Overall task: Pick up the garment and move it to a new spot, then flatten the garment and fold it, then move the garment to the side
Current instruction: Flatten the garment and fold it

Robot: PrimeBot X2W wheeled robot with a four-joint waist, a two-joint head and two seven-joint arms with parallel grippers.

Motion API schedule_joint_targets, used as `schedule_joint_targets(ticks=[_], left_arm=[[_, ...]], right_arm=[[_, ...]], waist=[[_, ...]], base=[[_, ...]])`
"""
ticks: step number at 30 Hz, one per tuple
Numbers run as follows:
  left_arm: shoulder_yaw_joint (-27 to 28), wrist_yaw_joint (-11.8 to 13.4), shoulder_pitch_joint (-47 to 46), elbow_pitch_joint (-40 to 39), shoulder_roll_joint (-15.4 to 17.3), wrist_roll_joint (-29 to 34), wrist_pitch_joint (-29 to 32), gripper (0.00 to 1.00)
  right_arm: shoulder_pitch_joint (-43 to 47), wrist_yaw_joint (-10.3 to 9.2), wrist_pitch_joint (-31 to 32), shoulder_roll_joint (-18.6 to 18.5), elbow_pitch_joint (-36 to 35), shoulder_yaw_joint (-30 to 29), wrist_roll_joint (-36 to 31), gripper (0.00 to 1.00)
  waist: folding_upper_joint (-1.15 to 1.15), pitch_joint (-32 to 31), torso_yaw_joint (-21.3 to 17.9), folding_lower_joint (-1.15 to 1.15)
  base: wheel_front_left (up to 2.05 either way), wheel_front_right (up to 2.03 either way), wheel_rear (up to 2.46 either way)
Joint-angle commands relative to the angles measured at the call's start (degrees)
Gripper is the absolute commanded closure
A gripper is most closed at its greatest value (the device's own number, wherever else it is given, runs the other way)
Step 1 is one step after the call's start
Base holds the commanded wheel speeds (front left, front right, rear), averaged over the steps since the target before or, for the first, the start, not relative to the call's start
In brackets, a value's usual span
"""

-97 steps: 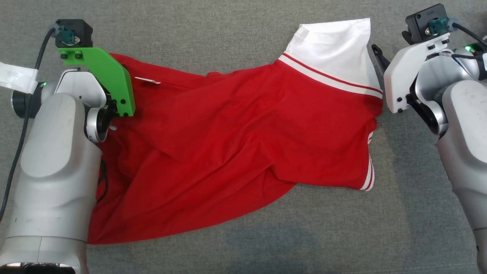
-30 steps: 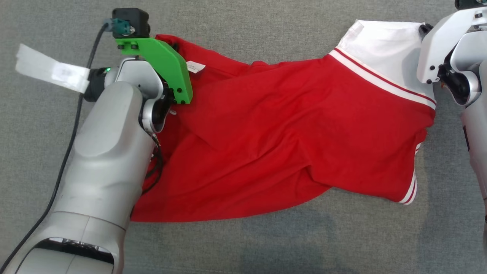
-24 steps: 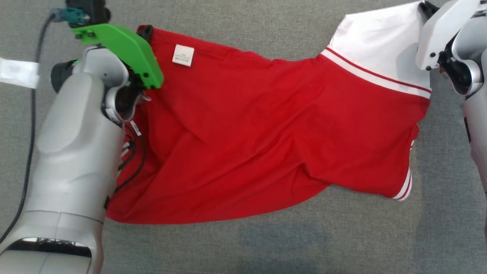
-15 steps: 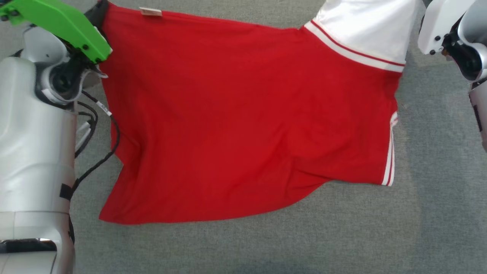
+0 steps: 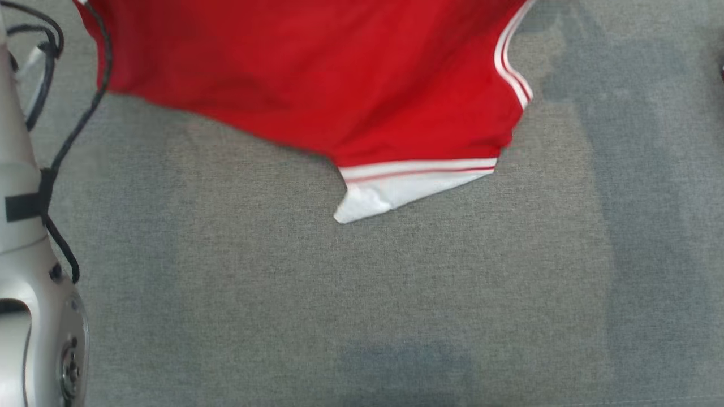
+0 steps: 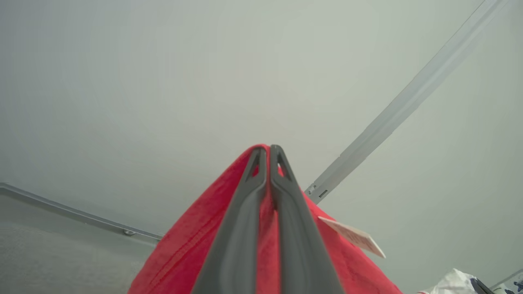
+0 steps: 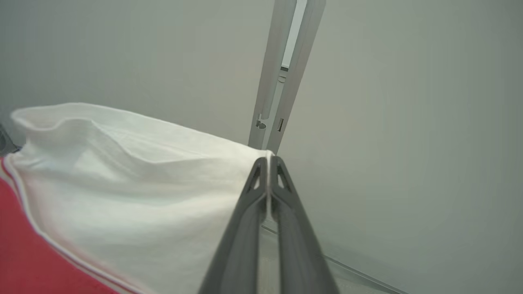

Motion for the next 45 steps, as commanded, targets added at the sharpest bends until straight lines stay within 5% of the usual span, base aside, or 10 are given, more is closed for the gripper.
schedule_joint_targets(ticks=[1,5,19,27,36,41,45], left_arm=[[0.4,0.01,-1.45,-0.22,-0.05,0.4,-0.8,1.0],[1.77,-0.48,-7.16,0.11,-0.9,0.94,-6.33,1.0],[3.45,-8.15,-19.31,4.22,-1.62,3.38,-27.17,1.0],[2.42,-10.01,-16.02,6.17,-1.74,3.12,-30.24,1.0],[-6.03,-10.33,-1.49,2.35,1.35,-0.18,-27.19,1.0],[-6.74,-10.31,7.79,-1.11,3.22,-2.09,-26.74,1.0],[-6.54,-7.54,19.07,-3.62,3.06,-2.71,-25.97,1.0]], right_arm=[[-1.11,-0.09,-0.63,0.24,0.35,-0.21,-0.52,1.0],[-8.19,-0.1,-5.84,1.95,2.79,-2.18,-5.84,1.0],[-23.73,-0.1,-29.65,10.06,8.63,-16.92,-29.55,1.0],[-24.03,-0.1,-33.26,12.38,9.32,-18.73,-37.92,1.0],[-12.81,-0.1,-28.41,7.58,8.99,-8.65,-27.31,1.0],[-2.7,-0.1,-21.22,3.15,2.18,-4.2,-17.16,1.0],[10.72,-0.09,-12.1,-2.55,-8.36,-0.52,-9.79,1.0]], waist=[[0.0,2.91,-1.36,0.0],[0.0,5.72,-2.07,0.0],[0.0,8.01,-3.15,0.0],[0.0,11.09,-3.37,0.0],[0.0,10.36,-2.2,0.0],[0.0,6.53,-1.84,0.0],[0.0,2.21,-1.45,0.0]], base=[[0.0,0.0,0.0],[0.0,0.0,0.0],[0.0,0.0,0.0],[0.0,0.0,0.0],[0.0,0.0,0.0],[0.0,0.0,0.0],[0.0,0.0,0.0]])
